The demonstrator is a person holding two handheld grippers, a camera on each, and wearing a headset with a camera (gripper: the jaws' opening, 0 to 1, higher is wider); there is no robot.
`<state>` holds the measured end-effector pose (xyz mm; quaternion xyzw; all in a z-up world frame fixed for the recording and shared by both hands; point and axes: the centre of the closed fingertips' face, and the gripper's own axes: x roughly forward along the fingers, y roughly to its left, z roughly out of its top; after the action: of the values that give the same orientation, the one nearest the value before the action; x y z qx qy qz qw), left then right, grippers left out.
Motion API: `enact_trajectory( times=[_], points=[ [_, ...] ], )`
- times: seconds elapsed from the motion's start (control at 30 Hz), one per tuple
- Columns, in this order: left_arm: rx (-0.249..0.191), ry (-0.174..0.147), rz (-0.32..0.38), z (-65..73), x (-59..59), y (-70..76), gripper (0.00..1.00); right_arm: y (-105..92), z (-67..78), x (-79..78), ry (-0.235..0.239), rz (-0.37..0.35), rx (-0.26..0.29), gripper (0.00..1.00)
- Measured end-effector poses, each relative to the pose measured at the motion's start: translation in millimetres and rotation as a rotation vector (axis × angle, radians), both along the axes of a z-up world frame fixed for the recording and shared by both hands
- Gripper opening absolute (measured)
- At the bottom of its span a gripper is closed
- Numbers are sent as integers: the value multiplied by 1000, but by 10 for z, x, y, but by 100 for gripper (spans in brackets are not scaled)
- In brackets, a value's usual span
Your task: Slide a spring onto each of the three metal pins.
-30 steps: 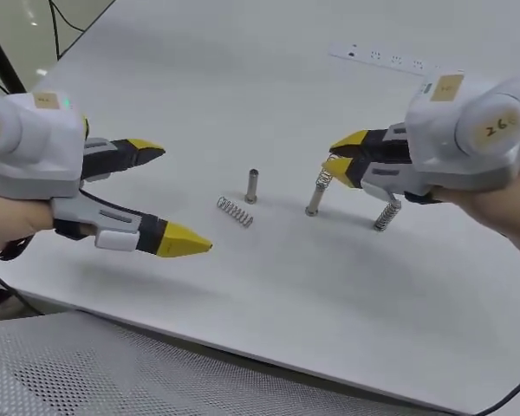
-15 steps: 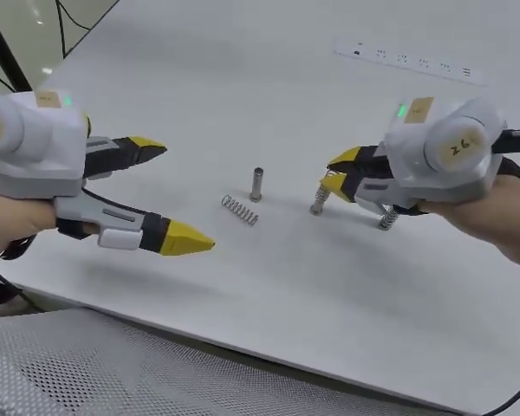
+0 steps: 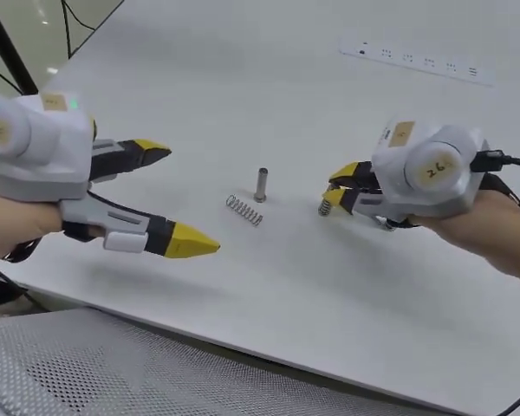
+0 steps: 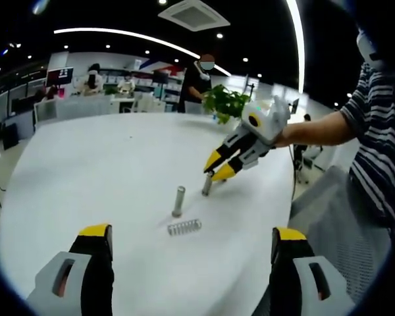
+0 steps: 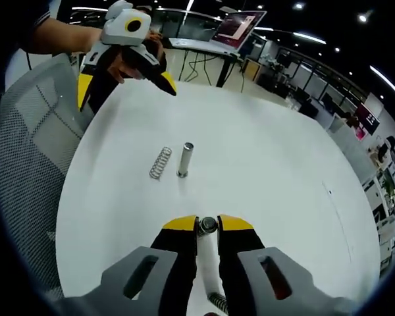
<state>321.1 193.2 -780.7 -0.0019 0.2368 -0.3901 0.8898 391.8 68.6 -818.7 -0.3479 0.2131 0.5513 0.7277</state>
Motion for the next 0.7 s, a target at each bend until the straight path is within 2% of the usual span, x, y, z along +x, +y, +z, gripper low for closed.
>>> enact_trajectory(
  times=[0.2,0.27,0.4,0.53,0.63,0.7],
  points=[
    [-2,-1,-1,13,6,-18,97,-5,-16,-19,11,7,2,12],
    [-5,-2,-2,24,10,-30,97,7,19,-25,33,-14,34,16],
    [-3,-3,-2,35,13,-38,97,-26,114,5,11,-34,52,15],
    [-5,-5,1,51,20,-33,98,-75,257,25,28,-89,128,18],
    [-15,-7,5,76,33,-37,98,-115,357,10,92,-153,224,18],
    [-18,-10,5,89,41,-43,98,-132,413,-3,116,-173,273,19]
  ],
)
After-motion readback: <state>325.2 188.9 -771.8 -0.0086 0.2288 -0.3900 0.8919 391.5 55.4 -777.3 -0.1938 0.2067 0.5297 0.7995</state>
